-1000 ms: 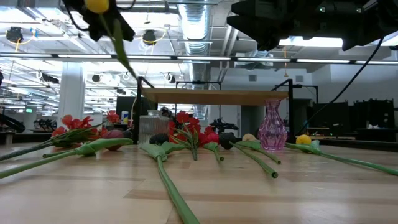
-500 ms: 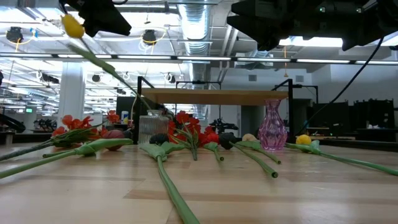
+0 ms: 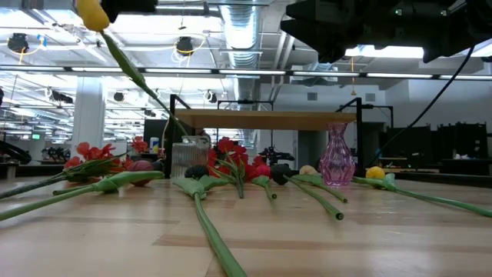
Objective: Pick and place flowers into a vace then onto a shelf
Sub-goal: Put the right black flower into the transparent vase
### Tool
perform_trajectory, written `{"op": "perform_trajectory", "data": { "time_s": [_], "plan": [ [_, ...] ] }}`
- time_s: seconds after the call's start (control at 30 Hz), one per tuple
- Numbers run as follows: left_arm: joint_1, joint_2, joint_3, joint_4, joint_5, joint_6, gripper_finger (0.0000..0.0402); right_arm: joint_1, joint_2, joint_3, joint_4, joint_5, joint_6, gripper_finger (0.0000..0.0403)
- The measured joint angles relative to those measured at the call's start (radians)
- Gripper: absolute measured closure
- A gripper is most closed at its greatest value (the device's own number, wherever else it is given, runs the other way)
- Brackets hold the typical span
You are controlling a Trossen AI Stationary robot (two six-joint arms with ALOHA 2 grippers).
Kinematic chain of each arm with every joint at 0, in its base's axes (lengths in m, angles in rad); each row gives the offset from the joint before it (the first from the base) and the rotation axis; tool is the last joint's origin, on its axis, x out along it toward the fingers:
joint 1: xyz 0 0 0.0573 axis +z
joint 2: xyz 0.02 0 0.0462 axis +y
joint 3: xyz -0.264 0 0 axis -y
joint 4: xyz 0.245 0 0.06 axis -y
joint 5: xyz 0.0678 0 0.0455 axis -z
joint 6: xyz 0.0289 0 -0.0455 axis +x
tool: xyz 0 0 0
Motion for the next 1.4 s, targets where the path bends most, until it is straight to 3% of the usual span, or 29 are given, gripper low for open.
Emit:
{"op": "perform_trajectory", "data": {
  "time_s": [0.1, 0.2, 0.4, 0.7, 0.9, 1.4],
  "plan": [
    [-0.023, -0.014, 0.029, -0.012, 0.005, 0.009, 0.0305, 0.0, 0.0, 0.0, -0.002, 0.0, 0.0, 0.023],
    [-0.058, -0.025, 0.032, -0.007, 0.073, 0.01, 0.0305, 0.0, 0.0, 0.0, -0.034, 0.0, 0.017, 0.023],
    [-0.14, -0.025, 0.032, -0.009, 0.205, 0.006, 0.0305, -0.008, -0.002, 0.0, -0.246, -0.001, 0.052, 0.023],
    [-0.191, -0.024, 0.031, -0.011, 0.205, -0.004, 0.0305, -0.06, -0.003, 0.082, -0.591, 0.002, 0.249, 0.023],
    [-0.191, -0.024, 0.031, -0.029, 0.202, -0.009, 0.0305, -0.059, -0.002, 0.094, -0.636, 0.006, 0.394, 0.023],
    [-0.191, -0.024, 0.031, -0.028, 0.202, -0.036, 0.0305, 0.013, -0.001, 0.094, -0.64, 0.37, 0.579, 0.023]
  ]
}}
